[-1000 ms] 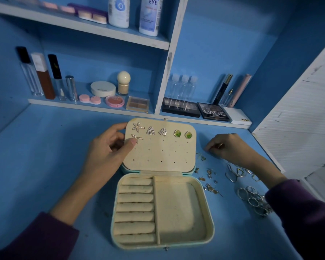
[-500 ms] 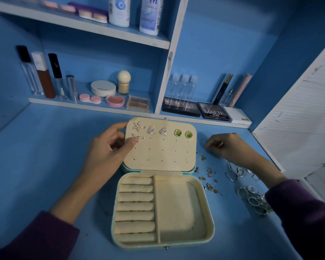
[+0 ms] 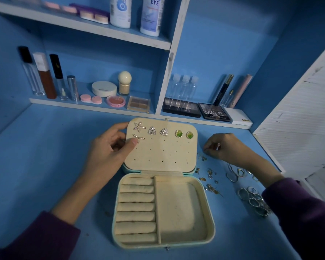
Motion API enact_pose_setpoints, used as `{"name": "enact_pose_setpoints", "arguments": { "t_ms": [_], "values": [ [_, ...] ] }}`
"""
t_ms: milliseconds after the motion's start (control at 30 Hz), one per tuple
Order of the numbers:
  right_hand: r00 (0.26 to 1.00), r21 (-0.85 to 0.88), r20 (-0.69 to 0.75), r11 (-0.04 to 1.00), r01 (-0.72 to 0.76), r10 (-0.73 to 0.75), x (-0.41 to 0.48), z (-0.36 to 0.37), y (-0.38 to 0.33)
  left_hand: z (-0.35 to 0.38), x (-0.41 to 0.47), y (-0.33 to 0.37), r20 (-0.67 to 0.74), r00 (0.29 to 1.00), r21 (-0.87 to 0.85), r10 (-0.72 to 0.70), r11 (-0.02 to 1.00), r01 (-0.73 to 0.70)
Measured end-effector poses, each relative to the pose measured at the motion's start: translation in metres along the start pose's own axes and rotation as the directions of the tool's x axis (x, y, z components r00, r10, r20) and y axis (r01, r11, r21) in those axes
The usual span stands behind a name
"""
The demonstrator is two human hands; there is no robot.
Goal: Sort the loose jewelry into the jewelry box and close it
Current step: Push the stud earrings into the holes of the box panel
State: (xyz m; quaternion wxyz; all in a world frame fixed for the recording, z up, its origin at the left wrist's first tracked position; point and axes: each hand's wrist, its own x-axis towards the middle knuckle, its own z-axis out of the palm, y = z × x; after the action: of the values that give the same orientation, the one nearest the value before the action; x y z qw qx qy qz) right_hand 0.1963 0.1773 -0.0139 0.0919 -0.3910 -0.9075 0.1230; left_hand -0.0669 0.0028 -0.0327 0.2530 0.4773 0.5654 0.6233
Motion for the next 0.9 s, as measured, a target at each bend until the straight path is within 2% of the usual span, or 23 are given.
{"name": "enact_pose_setpoints", "arguments": {
  "t_ms": [433, 900],
  "values": [
    [0.998, 0.012, 0.041, 0.999, -0.041, 0.04, 0.0011, -0.0016, -0.0056, -0.0011, -0.0008, -0.0002, -0.003, 1.0, 0.0, -0.003, 1.0, 0.003],
    [0.989, 0.116, 0.068, 0.983, -0.141, 0.134, -0.0023, -0.0078, -0.0026, -0.0015, 0.0002, -0.0032, 0.0, 1.0, -0.015, 0.008, 1.0, -0.008]
  ]
}}
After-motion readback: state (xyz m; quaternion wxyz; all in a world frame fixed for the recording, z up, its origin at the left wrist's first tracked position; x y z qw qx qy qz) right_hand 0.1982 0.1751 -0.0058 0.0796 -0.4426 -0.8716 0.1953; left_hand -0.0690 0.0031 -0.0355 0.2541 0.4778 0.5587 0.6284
